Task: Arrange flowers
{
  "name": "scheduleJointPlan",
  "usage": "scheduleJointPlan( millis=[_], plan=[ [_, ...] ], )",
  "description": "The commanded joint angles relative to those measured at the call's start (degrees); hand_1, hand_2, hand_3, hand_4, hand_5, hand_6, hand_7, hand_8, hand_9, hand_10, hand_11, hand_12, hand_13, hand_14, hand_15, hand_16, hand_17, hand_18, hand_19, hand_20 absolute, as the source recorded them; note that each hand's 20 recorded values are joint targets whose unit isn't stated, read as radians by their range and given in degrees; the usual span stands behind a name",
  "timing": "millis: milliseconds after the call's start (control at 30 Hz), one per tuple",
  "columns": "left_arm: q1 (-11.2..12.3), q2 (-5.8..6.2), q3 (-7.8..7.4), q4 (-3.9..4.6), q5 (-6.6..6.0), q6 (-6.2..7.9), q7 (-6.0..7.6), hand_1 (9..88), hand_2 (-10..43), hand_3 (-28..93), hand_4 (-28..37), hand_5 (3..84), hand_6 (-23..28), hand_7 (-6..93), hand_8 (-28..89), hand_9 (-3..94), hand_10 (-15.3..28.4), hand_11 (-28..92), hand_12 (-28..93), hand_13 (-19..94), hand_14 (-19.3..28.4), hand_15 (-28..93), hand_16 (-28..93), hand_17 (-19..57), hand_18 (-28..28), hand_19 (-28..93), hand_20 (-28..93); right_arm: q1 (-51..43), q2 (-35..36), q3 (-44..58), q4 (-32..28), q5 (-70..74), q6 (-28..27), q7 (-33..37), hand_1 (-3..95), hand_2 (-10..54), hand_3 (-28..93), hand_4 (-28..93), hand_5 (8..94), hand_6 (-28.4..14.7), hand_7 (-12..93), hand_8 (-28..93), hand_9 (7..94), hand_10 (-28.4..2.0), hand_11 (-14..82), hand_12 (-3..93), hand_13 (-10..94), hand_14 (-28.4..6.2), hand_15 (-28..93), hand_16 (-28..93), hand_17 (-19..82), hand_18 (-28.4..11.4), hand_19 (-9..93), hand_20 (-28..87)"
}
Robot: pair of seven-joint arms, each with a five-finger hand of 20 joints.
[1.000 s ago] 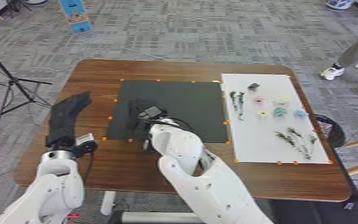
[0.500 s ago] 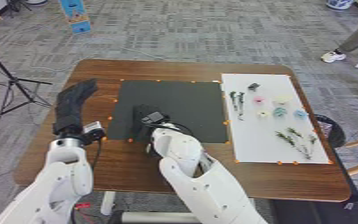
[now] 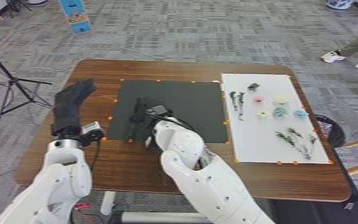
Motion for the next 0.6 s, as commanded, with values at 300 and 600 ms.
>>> scheduleJointPlan(
  millis=[300, 600],
  plan=[
    [17.2, 0.99, -12.29, -3.51, -2.2, -5.91, 5.57, 16.7, 1.8, 74, -28.3, 50.4, 2.7, 15.4, -8, 49.3, 12.5, 17, 11, 37, 12.6, 12, -1, 8.1, 8.6, 4, 17, 1.99, 5.12, -1.86, -5.55, 8.15, -0.03, 1.36, 22.6, 3.7, 61, -5, 76.3, -4.3, 14, -5, 90.4, -12.2, 40.8, 34.5, 88, -7.8, 64, 43, 58, -22.4, 93, 56],
    [22.3, 2.26, -16.4, -2.49, -0.19, -5.53, 4.31, 17.0, 1.6, 75, -28.3, 50.7, 2.6, 15.3, -8, 49.7, 12.6, 17, 11, 38, 12.6, 11, -1, 9.1, 7.5, 3, 17, 2.31, 17.04, -3.56, -15.99, 19.65, 1.19, 3.35, 23.2, 5.3, 58, -5, 71.8, -4.4, 13, -5, 86.8, -14.2, 31.9, 30.9, 86, -9.0, 53, 39, 53, -22.1, 90, 44]
  ],
)
